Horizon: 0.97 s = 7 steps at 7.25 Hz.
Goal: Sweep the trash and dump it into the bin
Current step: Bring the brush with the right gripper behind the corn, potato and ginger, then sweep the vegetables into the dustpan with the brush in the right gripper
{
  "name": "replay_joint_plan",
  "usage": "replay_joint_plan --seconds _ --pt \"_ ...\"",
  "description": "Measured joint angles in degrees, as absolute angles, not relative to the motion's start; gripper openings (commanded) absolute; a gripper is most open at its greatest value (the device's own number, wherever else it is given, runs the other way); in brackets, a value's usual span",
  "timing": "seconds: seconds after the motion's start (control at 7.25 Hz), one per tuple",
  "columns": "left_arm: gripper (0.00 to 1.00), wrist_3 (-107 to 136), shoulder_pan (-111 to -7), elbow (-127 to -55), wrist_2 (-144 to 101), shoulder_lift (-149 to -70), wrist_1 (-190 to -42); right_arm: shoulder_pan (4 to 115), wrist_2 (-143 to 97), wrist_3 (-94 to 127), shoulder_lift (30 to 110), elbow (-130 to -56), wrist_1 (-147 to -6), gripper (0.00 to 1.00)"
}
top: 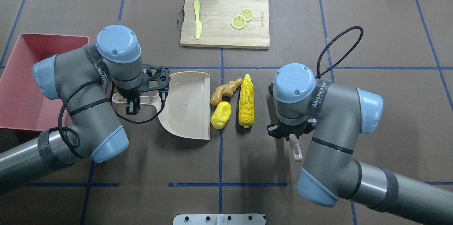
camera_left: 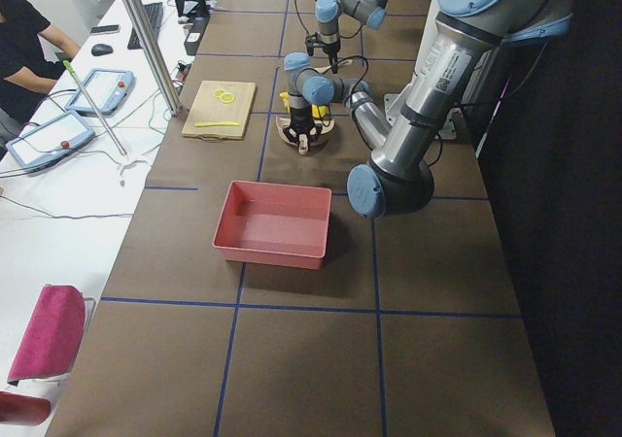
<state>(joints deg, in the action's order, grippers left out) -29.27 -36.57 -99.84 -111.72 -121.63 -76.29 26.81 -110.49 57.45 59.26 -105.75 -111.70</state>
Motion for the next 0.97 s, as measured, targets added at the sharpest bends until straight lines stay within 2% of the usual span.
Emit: replay_joint_plan --seconds 0.41,0.97 --pt "0.01 -29.27 -36.56 -99.78 -111.54 -121.73 -76.31 23.41 -107.96 57.75 53.98 -101.19 -111.35 0.0" --pt "0.02 -29.27 -36.49 -99.76 -111.53 -121.9 -76.37 21.81 -107.57 60.73 42.77 -90.48 -104.78 0.0"
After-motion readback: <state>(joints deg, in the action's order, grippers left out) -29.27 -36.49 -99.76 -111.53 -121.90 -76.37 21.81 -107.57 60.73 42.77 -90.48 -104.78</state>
